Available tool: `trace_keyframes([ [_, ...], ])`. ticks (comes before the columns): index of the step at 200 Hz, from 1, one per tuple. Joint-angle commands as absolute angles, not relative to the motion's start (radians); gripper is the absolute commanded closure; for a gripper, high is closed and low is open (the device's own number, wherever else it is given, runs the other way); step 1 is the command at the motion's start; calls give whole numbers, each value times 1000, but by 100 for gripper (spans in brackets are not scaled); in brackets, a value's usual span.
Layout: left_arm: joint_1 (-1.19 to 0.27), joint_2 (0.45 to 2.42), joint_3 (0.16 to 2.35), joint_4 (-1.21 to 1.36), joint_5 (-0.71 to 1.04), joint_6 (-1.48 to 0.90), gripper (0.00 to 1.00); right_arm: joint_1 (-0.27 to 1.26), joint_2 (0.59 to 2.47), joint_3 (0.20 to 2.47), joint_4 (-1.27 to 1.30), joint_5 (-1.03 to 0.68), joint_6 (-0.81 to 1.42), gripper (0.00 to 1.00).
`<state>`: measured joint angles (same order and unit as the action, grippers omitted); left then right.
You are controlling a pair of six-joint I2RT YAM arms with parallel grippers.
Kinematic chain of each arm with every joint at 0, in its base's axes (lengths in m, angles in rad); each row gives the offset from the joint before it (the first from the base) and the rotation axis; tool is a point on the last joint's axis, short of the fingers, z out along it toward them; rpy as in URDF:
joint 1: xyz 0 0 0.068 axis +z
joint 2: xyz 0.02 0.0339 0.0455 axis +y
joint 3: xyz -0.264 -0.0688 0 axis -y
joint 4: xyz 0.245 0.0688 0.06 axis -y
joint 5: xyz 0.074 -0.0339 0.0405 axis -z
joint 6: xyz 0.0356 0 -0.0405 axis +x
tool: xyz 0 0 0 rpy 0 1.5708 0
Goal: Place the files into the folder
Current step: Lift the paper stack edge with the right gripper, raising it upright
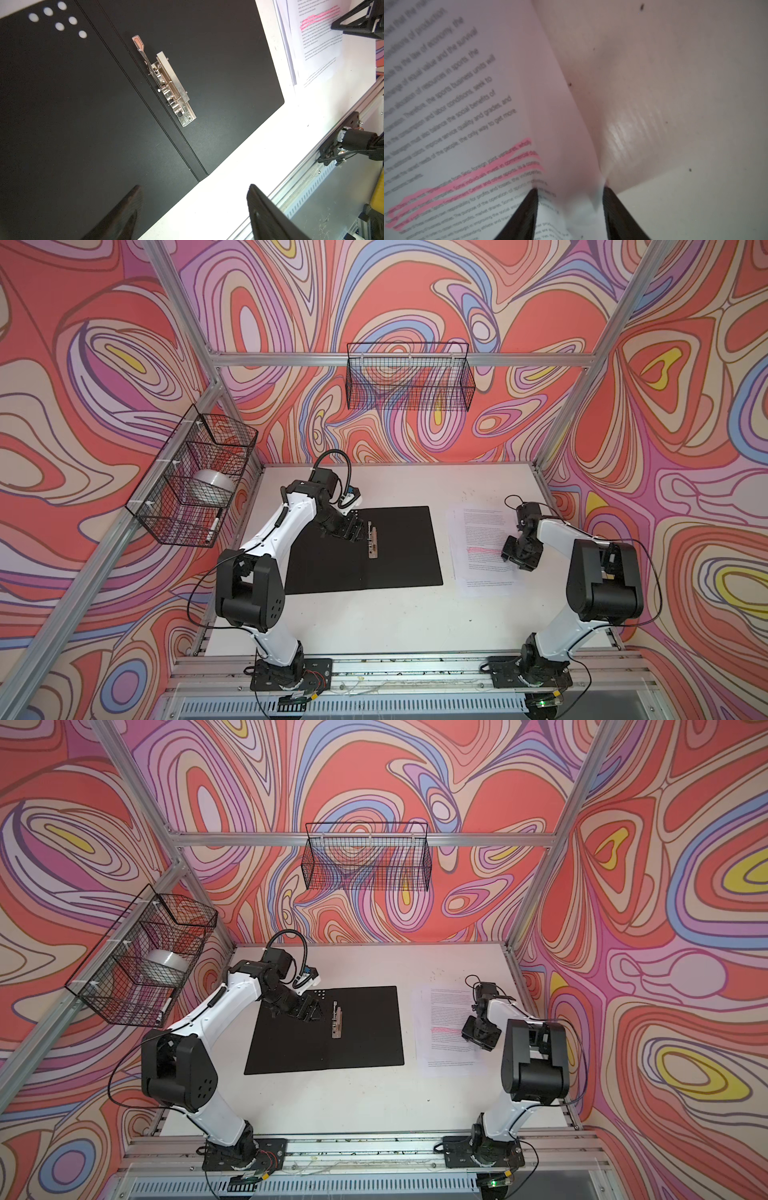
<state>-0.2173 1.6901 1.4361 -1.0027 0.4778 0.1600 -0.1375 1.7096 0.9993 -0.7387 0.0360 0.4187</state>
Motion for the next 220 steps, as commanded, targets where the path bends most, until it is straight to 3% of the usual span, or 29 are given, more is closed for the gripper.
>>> trace_keyframes([
  [1, -222, 1677, 1412, -1019, 472, 158, 21, -146, 1743, 993, -706, 42, 391, 55],
  [24, -223, 1671, 1401, -1016, 474, 155, 21, -146, 1743, 987, -703, 42, 378, 62],
  [56, -223, 1663, 1404, -1016, 470, 150, 21, -146, 1723, 994, -713, 26, 352, 86],
  [97, -223, 1664, 1426, -1023, 479, 143, 21, -145, 1656, 1019, -757, 27, 343, 91],
  [181, -224, 1664, 1456, -1046, 481, 151, 21, -146, 1548, 1075, -864, -20, 313, 90],
  [220, -223, 1663, 1457, -1048, 483, 150, 21, -145, 1532, 1094, -877, -75, 303, 94],
])
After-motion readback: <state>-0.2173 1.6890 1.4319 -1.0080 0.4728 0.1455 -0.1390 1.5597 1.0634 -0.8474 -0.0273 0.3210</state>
